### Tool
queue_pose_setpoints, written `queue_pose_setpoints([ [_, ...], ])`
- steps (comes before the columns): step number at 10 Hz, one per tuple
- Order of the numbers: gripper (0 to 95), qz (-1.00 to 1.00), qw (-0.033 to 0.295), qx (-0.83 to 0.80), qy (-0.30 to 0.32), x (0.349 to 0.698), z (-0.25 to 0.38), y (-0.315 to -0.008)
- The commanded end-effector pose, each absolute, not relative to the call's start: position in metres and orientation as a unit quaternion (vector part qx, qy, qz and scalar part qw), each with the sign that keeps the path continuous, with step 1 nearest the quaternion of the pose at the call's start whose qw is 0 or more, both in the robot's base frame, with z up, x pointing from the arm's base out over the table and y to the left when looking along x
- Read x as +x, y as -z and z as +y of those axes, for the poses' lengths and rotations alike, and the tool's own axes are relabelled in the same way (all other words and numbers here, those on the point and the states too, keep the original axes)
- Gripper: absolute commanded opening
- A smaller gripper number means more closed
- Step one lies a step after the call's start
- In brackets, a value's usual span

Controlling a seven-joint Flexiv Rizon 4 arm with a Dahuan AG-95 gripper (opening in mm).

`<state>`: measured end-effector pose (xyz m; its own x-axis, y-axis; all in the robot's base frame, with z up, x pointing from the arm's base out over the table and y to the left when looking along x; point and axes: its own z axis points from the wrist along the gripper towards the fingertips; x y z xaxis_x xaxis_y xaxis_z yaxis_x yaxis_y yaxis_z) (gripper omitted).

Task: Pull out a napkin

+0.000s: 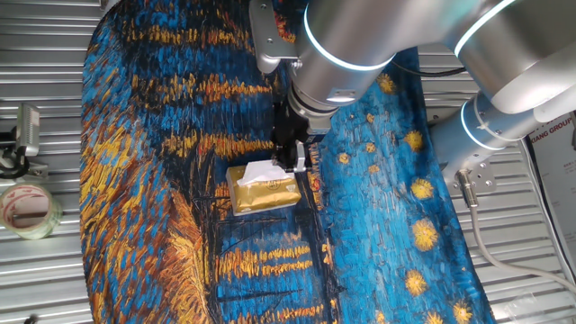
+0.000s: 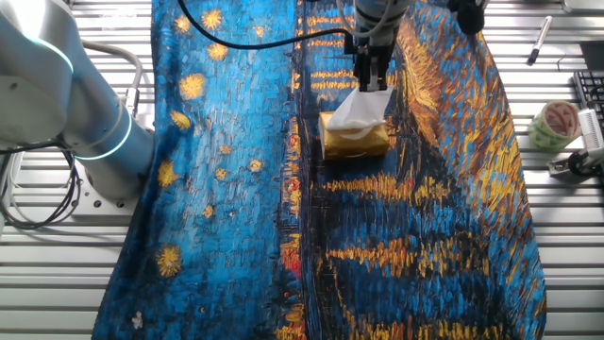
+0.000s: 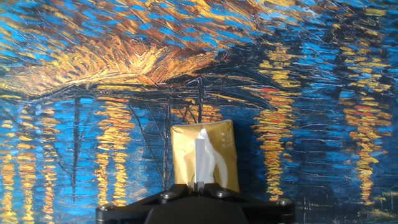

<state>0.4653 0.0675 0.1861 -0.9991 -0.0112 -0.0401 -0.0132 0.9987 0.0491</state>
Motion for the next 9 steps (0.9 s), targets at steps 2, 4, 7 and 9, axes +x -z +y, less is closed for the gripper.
queue_pose_setpoints([
  [2,0.0,0.999,0.019,-0.005,-0.025,0.4658,0.0673,-0.1861],
  [4,0.0,0.999,0.017,-0.009,-0.029,0.4642,0.0649,-0.1889],
  [7,0.0,0.999,0.014,-0.011,-0.029,0.4636,0.0632,-0.1920],
  [9,0.0,0.999,0.011,-0.010,-0.030,0.4652,0.0636,-0.1946],
])
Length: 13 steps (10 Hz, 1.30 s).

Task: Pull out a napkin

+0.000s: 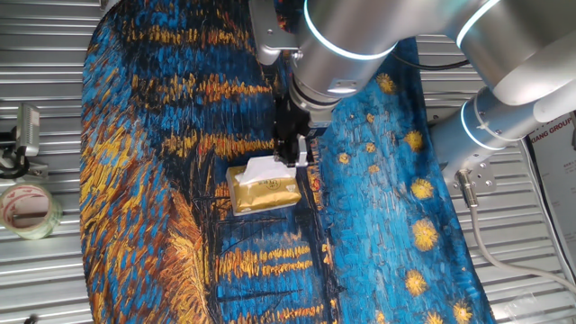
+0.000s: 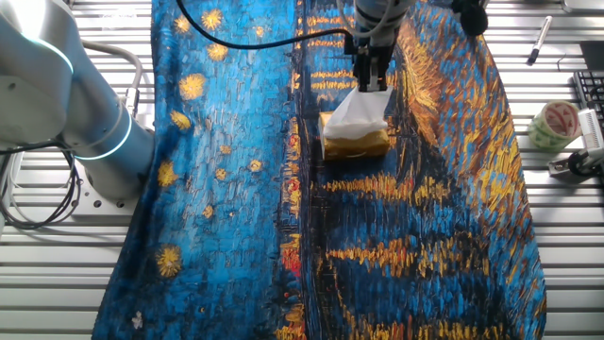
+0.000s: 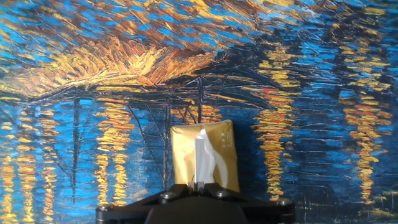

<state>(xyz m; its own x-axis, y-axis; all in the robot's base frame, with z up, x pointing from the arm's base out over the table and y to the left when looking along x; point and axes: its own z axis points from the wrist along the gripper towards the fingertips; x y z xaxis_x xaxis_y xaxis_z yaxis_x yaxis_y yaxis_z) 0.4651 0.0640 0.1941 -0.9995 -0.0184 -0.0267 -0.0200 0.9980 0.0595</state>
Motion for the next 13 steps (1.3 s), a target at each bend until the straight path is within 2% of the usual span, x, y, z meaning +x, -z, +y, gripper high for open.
queue_pose_setpoints([
  [1,0.0,0.999,0.010,-0.010,-0.030,0.466,0.064,-0.196],
  [13,0.0,0.999,0.001,-0.011,-0.034,0.464,0.060,-0.209],
])
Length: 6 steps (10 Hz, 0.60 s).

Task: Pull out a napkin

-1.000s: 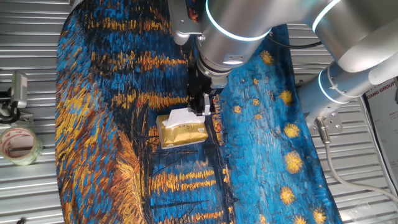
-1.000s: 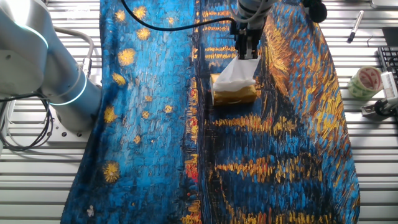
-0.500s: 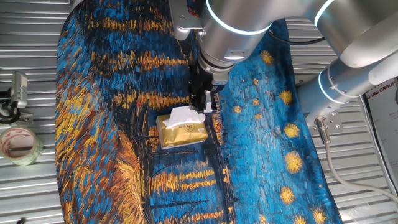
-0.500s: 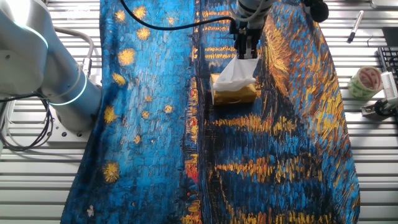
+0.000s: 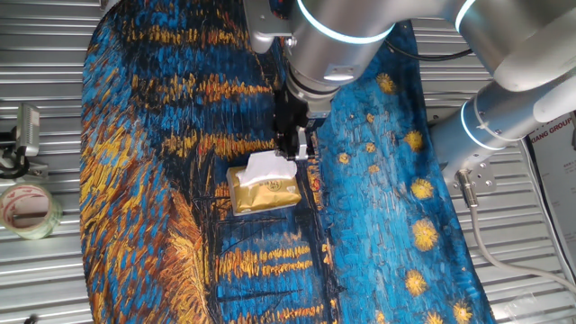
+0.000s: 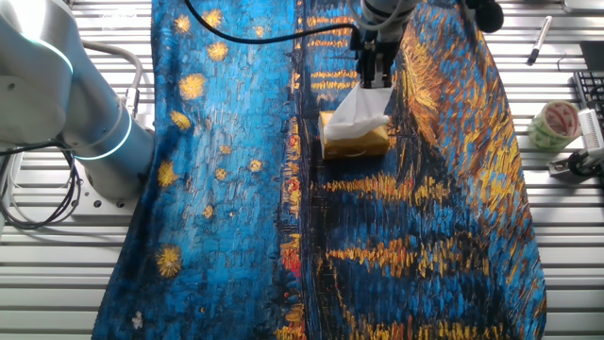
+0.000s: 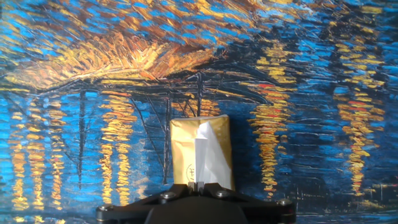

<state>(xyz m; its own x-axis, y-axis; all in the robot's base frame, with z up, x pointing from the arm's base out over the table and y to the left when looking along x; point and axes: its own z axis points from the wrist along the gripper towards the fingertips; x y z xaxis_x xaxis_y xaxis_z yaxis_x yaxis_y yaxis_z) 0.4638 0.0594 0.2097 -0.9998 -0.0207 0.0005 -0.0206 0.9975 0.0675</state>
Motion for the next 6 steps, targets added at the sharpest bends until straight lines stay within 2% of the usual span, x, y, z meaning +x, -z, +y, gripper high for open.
queue_pose_setpoints([
  [1,0.0,-0.999,-0.001,0.010,0.034,0.4640,0.0593,-0.2095],
  [6,0.0,-0.999,0.006,0.008,0.035,0.4641,0.0586,-0.2191],
])
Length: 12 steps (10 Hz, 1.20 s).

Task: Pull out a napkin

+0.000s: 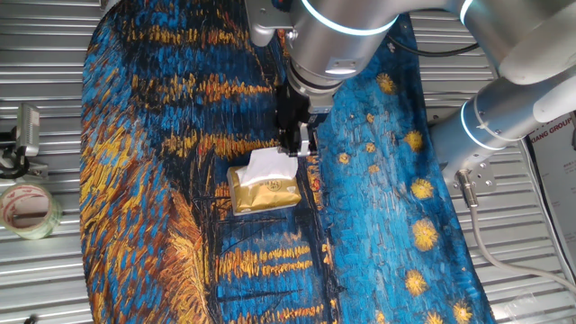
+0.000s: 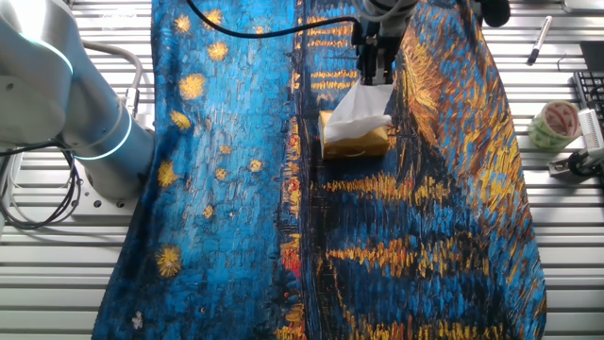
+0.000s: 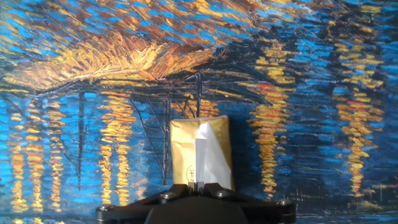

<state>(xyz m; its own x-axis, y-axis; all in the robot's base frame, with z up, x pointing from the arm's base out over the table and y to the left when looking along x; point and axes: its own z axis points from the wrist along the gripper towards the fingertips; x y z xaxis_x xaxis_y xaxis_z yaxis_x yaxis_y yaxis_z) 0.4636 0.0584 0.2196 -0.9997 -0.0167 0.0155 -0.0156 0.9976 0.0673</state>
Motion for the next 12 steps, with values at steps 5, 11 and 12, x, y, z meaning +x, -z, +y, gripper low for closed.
queue_pose_setpoints([
  [5,0.0,-0.999,0.011,0.009,0.036,0.462,0.057,-0.226],
  [11,0.0,-0.999,0.015,0.009,0.038,0.460,0.056,-0.234],
  [12,0.0,-0.999,0.016,0.009,0.038,0.460,0.056,-0.234],
])
